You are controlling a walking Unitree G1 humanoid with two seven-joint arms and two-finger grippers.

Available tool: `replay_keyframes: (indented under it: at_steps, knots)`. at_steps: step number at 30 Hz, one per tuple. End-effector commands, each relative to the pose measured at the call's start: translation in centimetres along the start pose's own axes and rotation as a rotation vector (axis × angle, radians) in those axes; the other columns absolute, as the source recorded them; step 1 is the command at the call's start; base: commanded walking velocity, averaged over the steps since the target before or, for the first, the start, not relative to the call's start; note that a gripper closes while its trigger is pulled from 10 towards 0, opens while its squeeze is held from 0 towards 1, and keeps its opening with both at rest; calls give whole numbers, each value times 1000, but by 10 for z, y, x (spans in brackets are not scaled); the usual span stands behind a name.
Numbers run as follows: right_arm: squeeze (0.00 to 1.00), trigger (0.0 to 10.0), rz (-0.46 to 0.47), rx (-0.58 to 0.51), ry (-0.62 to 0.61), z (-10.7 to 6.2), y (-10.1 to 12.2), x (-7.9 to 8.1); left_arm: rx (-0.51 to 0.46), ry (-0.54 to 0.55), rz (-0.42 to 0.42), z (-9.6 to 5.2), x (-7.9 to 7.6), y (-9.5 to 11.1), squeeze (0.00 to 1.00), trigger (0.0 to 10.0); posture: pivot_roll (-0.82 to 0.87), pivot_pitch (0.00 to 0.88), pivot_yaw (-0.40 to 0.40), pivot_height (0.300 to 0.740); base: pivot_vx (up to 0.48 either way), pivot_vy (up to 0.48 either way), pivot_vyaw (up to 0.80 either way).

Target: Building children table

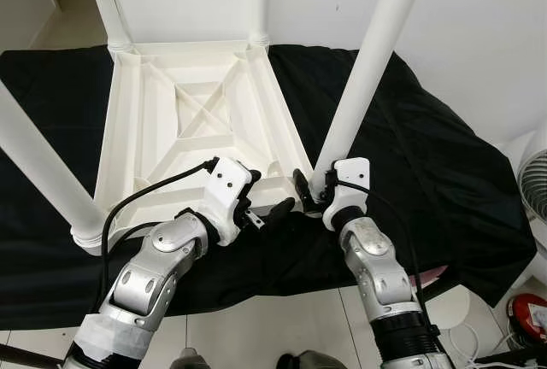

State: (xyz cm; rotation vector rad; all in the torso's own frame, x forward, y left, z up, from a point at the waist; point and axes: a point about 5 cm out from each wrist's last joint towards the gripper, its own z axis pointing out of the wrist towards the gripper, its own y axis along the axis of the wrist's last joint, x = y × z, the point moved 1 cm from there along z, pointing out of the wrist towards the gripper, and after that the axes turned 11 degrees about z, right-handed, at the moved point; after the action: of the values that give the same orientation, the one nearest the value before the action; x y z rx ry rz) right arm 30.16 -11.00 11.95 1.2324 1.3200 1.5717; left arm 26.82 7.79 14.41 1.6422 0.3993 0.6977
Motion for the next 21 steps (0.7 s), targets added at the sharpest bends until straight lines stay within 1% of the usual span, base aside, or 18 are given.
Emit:
replay_keyframes:
  at_steps: [1,2,3,4,5,6,8,12,14,15,17,18,21]
  knots:
    - [1000,10000,-17,-10,38,-4,5,-9,10,53,-3,-1,2,-2,0,10000,52,31,-60,740,0,0,0]
    - [1000,10000,-17,-10,38,-4,5,-9,10,53,-3,-1,2,-2,0,10000,52,31,-60,740,0,0,0]
    - [1000,10000,-30,0,38,-5,6,-17,11,54,-2,-2,2,-2,0,10000,52,31,-60,740,0,0,0]
    - [490,10000,-44,20,62,-6,7,-24,11,53,-3,-2,2,-2,0,10000,52,31,-60,740,0,0,0]
    - [490,10000,-44,20,62,-6,7,-24,11,53,-3,-2,2,-2,0,10000,52,31,-60,740,0,0,0]
    - [0,10000,-61,33,101,-6,8,-26,10,53,-4,-2,3,-2,0,10000,51,31,-60,740,0,0,0]
    - [0,10000,-61,33,101,-6,8,-26,10,53,-4,-2,3,-2,0,10000,51,31,-60,740,0,0,0]
    - [0,10000,-108,57,270,-5,12,-27,7,50,-2,-1,3,-2,0,10000,50,20,-54,740,0,0,0]
    - [0,10000,-108,57,270,-5,12,-27,7,50,-2,-1,3,-2,0,10000,50,20,-54,740,0,0,0]
    - [0,10000,-107,59,317,-4,13,-27,6,48,-1,0,3,-2,0,10000,52,17,-53,740,0,0,0]
    - [0,10000,-107,59,317,-4,13,-27,6,48,-1,0,3,-2,0,10000,52,17,-53,740,0,0,0]
    - [0,10000,-132,82,449,3,18,-24,4,43,0,1,4,-1,0,10000,54,6,-51,740,0,0,0]
    - [0,10000,-150,103,518,14,19,-19,0,21,12,1,2,0,0,10000,62,0,-56,740,0,0,0]
